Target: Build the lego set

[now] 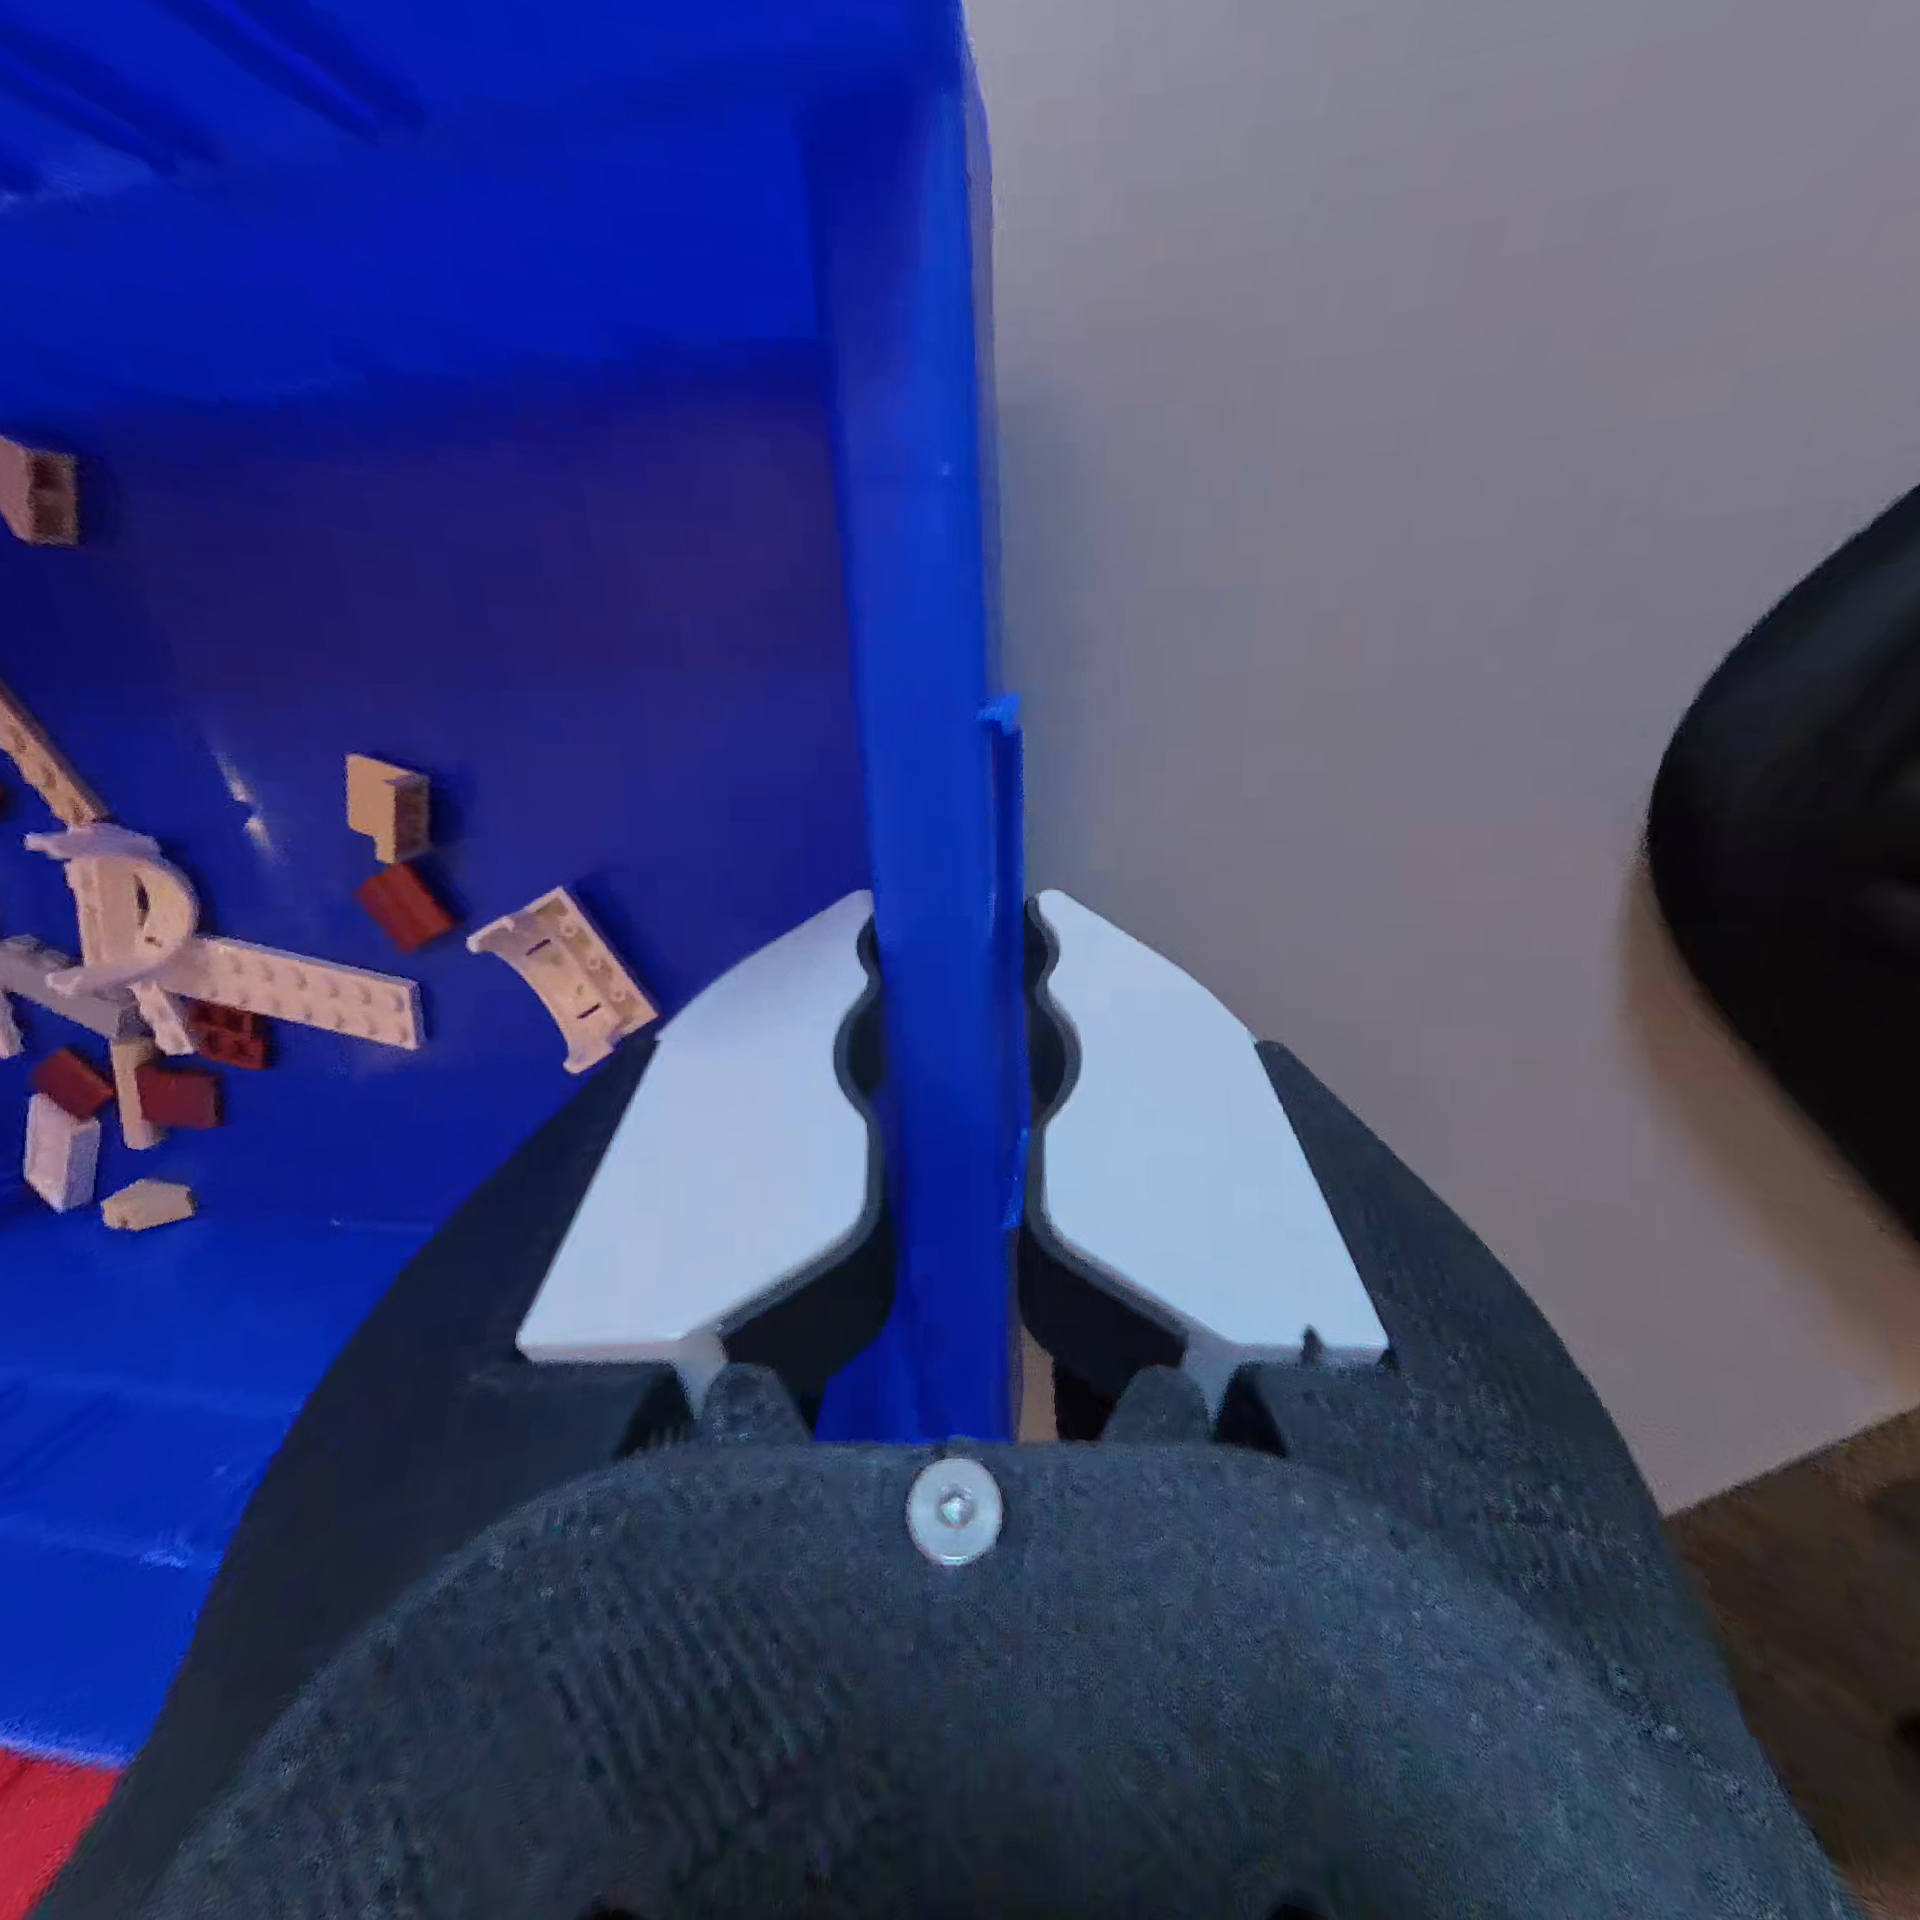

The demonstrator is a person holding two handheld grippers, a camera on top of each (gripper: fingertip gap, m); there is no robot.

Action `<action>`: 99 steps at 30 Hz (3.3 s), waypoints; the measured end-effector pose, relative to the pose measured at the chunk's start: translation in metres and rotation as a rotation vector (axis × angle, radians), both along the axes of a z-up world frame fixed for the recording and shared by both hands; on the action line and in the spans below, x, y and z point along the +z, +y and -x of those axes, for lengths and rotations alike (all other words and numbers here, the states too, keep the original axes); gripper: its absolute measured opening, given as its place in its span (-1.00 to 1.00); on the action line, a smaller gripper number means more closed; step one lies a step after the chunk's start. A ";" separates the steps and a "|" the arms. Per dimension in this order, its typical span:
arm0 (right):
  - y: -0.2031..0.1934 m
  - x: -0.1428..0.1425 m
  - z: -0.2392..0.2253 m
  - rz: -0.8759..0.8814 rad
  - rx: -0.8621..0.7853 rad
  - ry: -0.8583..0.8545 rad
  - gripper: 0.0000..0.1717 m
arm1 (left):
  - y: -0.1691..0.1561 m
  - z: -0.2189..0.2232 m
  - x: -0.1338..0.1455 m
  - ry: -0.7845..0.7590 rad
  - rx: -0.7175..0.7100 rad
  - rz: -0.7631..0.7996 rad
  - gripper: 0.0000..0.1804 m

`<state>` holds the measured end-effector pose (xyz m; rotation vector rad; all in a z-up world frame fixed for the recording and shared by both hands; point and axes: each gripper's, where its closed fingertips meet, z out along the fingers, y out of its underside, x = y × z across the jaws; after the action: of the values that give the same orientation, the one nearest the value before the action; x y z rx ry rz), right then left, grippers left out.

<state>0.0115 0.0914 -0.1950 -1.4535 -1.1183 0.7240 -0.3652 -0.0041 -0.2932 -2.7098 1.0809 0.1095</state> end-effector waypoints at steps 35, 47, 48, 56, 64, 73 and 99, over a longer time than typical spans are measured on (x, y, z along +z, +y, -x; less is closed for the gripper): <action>-0.009 0.001 0.006 -0.033 0.024 -0.011 -0.93 | -0.028 -0.003 0.008 0.272 0.002 -0.265 -0.67; -0.009 0.003 0.004 -0.031 0.027 -0.006 -0.93 | 0.039 -0.007 0.059 -0.068 0.089 -0.328 -0.60; -0.009 0.003 0.003 -0.033 0.027 -0.005 -0.93 | 0.050 0.002 0.048 -0.050 0.121 -0.302 -0.59; -0.007 0.007 -0.001 -0.036 0.018 0.008 -0.93 | 0.087 0.026 0.005 0.006 0.222 -0.211 -0.85; -0.006 0.003 0.000 -0.024 0.019 0.005 -0.93 | 0.089 0.028 0.001 0.010 0.220 -0.230 -0.93; -0.006 0.003 0.000 -0.025 0.014 0.005 -0.93 | 0.093 0.032 0.010 0.030 0.216 -0.286 -0.95; -0.092 0.063 0.060 0.120 0.349 0.201 -0.78 | 0.005 -0.315 0.178 -1.402 -0.498 -0.430 -0.97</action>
<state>-0.0485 -0.0001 -0.1323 -1.2629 -1.1997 1.1732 -0.0499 0.0010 -0.1155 -1.3998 0.9509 -1.2358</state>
